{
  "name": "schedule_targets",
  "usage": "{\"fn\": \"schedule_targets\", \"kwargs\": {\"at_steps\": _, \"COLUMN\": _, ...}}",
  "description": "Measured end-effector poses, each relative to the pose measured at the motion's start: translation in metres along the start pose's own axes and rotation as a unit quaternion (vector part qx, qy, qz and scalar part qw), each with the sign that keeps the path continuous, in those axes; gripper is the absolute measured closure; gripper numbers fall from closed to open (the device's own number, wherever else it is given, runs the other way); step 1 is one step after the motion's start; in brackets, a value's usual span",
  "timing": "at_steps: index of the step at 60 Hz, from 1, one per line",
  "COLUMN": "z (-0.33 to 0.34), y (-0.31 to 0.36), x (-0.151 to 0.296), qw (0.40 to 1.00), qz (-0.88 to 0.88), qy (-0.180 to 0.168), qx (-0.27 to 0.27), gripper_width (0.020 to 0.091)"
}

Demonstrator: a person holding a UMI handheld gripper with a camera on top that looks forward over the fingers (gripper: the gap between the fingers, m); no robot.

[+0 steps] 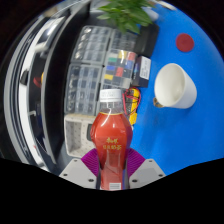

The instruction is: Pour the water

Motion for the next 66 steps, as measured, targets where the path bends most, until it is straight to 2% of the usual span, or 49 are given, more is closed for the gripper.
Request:
{"fn": "schedule_targets", "kwargs": {"at_steps": 12, "z": 0.009, "y": 0.008, "x": 0.033, "qw": 0.980, "qz": -0.196, "qy": 0.008, "qx": 0.027, "gripper_width": 0.0777}}
{"fn": "schedule_targets", "kwargs": {"at_steps": 23, "z": 0.010, "y": 0.013, "x": 0.063, "qw": 0.939, "qz": -0.341, "qy": -0.008, "qx": 0.051, "gripper_width": 0.0778}}
{"fn": "schedule_targets", "kwargs": {"at_steps": 39, "z": 0.006, "y": 0.006, "x": 0.068, "qw": 0.929, "qz": -0.367, "qy": -0.007, "qx": 0.035, "gripper_width": 0.0777}}
{"fn": "schedule_targets", "kwargs": {"at_steps": 48, "z": 0.008, "y": 0.010, "x": 0.057, "qw": 0.969, "qz": -0.247, "qy": 0.006, "qx": 0.016, "gripper_width": 0.0778}}
{"fn": "schedule_targets", "kwargs": {"at_steps": 56, "z": 0.016, "y": 0.034, "x": 0.062, "qw": 1.000, "qz": 0.004, "qy": 0.028, "qx": -0.008, "gripper_width": 0.0777}}
{"fn": "schedule_targets", "kwargs": {"at_steps": 66, "z": 0.035, "y": 0.083, "x": 0.112, "qw": 0.961, "qz": 0.278, "qy": -0.003, "qx": -0.008, "gripper_width": 0.0776}}
Point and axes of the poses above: the point between the fingertips, and its own axes, seen from behind it with the camera up: y to the left, x up, z backward, against the way the camera looks, the point moved 3 cm from there along z, backward, against the way the camera looks, and after that the axes turned 11 degrees about -z, right-handed, at the moved point
